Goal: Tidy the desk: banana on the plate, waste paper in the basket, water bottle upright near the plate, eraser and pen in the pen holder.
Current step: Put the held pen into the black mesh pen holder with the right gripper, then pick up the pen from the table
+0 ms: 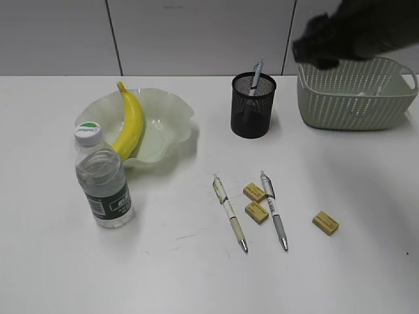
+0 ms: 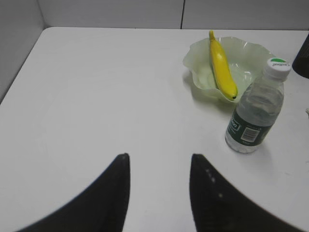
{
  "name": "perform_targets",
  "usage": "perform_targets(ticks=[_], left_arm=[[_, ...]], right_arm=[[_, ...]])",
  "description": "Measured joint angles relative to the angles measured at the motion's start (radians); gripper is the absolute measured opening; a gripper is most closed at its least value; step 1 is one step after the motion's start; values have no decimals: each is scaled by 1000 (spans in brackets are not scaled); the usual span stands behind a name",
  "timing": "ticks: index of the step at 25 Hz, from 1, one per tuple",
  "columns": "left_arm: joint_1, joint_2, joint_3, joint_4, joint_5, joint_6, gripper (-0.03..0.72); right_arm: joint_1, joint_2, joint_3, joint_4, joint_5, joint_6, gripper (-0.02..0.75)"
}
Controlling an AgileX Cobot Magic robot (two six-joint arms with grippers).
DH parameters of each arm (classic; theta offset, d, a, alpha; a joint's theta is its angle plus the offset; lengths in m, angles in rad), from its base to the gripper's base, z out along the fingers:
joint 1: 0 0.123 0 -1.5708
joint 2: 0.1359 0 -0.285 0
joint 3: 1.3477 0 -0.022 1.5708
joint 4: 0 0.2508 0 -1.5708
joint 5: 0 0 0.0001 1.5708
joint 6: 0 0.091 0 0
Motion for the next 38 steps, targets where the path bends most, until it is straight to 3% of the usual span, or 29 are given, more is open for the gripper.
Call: perform_targets(ticks=[7,13,18,23,28,32,35,38], left_arm=[[0,0,0,0,0,0,309],[0,18,0,0,-1,0,309],[1,136,-13,0,-32,20,309],[1,304,-61,-15,-199,52,310],[1,546,-142,-183,-414,233,323],[-2,762,-274,-355,-465,431,325],[-62,945,-389,-433,-466,520,325],[-213,1089,-492,-453,-475,540,325]], right_arm=[[0,-382,252,-15,540,33,320],[0,-817,433,-33,774,91,311],[0,-1164,517,-56,826,97,309],[0,-1394,562,-65,821,99,305],[0,-1470,565,-67,821,99,300],[0,-1472,565,-67,821,99,300],[-8,-1472,565,-66,821,99,300],[-41,-1483,565,-65,821,100,299]])
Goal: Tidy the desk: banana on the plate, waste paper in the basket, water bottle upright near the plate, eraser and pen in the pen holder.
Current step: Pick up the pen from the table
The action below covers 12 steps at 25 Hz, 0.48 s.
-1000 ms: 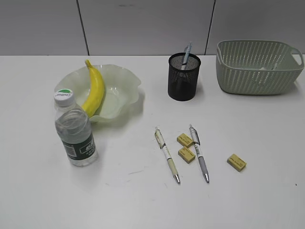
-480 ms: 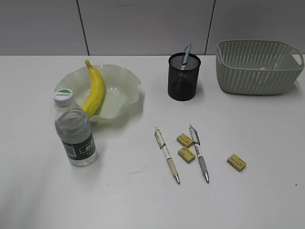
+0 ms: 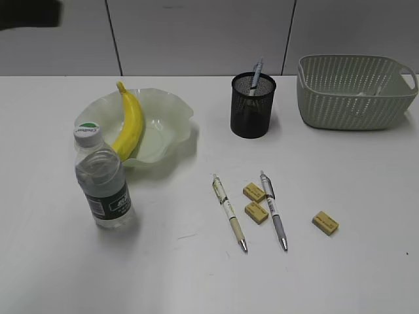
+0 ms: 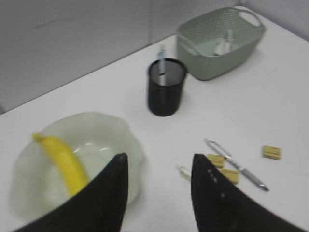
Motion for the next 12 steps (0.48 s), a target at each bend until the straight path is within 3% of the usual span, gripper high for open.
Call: perform_targets(ticks=[4,7,12], left_arm=[[-232,204,-107,11,-54,-71,326],[-349,373,-177,51,-70,-191,329],[-409,682,-301,78,-24,-361,348]], right_arm=[[-89,-42,0,1,0,0,299],[-147,-55,0,1,0,0,299],[-171,-55,2,3,0,0,299]])
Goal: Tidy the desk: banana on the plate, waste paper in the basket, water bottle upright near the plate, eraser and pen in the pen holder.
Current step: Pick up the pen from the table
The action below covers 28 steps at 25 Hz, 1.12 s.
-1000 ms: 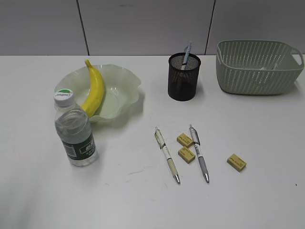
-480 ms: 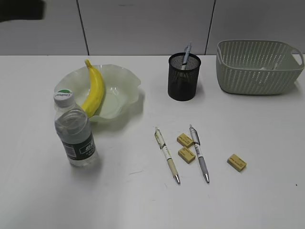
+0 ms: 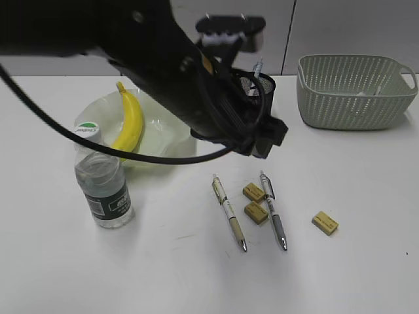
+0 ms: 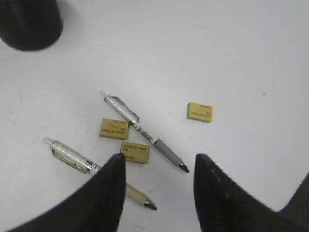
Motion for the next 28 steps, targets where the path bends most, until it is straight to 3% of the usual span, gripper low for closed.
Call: perform_targets(ticks=[3,10,13,21,28], left_arm=[[5,156,-87,65,56,-136,394],[11,405,-270,364,268,-555,421],[11,453,-327,403,293,-661,423],[11,533,-409,462,307,-859,414],[11,565,-412,467,319,-905,310]], right_arm=[[0,0,0,3,0,0,299],[0,0,0,3,0,0,298],[0,0,0,3,0,0,298],[0,0,0,3,0,0,298],[0,0,0,3,0,0,298]])
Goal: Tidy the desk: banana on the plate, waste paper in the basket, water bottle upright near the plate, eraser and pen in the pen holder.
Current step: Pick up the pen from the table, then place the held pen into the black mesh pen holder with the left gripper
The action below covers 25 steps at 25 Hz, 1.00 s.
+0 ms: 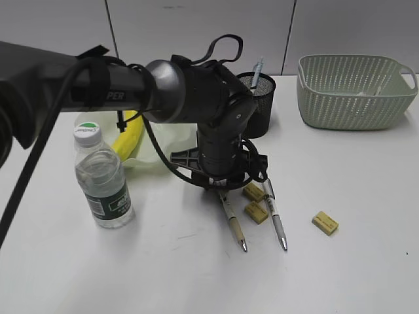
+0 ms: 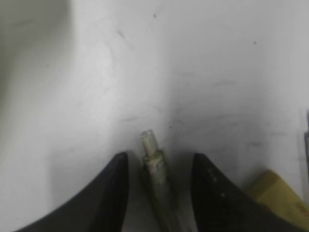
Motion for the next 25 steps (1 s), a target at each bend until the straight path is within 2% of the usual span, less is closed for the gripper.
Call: perform_targets(ticks=[6,9,15,17,21,23,25], left_arm=[[0,1,-4,4,9,-4,159],[0,-3,-4,6,-4,-15,139],[0,-94,0,44,-190,-29,139],[0,-143,0,109,-286,-31,139],[13,-226,0,352,-545,-33,139],[36,-243,-2,480,-718,-33,138],[79,-243,-7,554,-872,-33,138]], right_arm=[[0,0,0,0,0,1,298],[0,0,0,0,0,1,298],[0,0,0,0,0,1,298],[0,0,0,0,0,1,298],[0,0,0,0,0,1,298],[0,0,0,0,0,1,298],[0,0,0,0,0,1,298]])
